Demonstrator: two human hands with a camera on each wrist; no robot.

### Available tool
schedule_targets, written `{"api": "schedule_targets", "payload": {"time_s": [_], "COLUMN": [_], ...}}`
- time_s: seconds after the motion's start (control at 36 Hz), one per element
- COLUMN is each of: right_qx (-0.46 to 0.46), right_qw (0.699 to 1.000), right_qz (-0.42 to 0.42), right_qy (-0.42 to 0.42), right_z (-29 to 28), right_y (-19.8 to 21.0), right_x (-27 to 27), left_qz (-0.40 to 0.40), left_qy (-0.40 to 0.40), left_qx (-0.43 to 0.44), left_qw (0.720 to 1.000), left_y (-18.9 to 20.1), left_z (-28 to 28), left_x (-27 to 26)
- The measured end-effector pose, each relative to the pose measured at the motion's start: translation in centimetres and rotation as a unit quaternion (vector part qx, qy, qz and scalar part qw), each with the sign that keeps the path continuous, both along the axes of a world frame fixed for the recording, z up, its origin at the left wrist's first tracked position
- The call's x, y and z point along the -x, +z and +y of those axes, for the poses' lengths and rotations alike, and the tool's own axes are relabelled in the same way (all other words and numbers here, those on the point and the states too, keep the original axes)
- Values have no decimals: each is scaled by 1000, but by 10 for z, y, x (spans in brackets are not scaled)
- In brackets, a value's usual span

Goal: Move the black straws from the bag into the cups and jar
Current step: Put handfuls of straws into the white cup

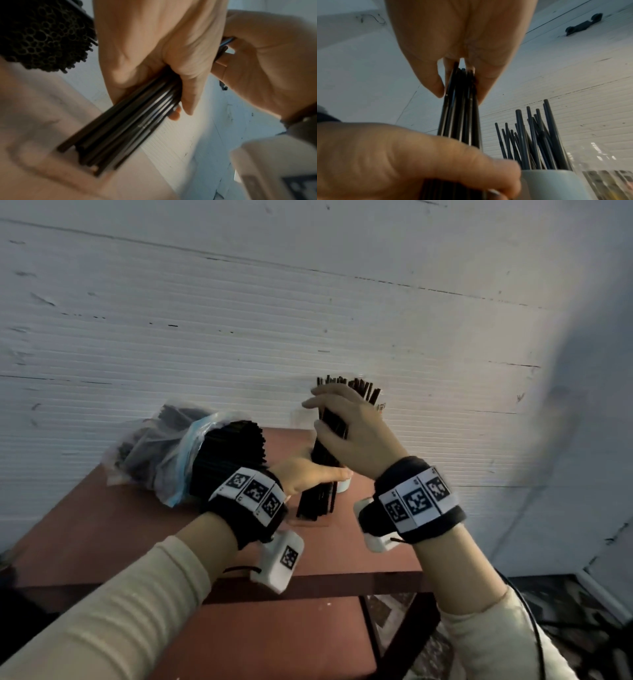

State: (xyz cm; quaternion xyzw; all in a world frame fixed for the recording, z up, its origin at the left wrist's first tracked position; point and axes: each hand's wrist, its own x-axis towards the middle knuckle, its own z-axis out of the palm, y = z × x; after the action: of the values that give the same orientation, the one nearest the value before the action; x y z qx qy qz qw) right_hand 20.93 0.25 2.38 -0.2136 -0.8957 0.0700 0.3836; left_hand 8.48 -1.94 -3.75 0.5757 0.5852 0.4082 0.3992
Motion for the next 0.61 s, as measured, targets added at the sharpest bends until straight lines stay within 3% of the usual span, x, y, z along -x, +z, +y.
{"api": "schedule_targets", "payload": {"time_s": [0.14,0.33,0.47,0.56,0.61], "right_qx": [-15,3,36,108,140], "right_qw": [998,999,995,983,978], "right_qz": [64,45,88,148,143], "right_qy": [2,0,-12,-32,-52], "right_z": [5,7,6,2,0], "right_y": [-6,-8,-10,-7,-7], "right_x": [2,4,0,-9,-15], "left_qz": [-15,-49,-13,-16,9], "left_qy": [10,0,28,-23,-79], "left_qx": [4,57,0,-25,-33], "left_qw": [1000,997,1000,999,996], "left_y": [-2,-9,-6,3,12], "left_z": [4,6,2,-5,-11], "left_x": [-1,6,1,2,3]}}
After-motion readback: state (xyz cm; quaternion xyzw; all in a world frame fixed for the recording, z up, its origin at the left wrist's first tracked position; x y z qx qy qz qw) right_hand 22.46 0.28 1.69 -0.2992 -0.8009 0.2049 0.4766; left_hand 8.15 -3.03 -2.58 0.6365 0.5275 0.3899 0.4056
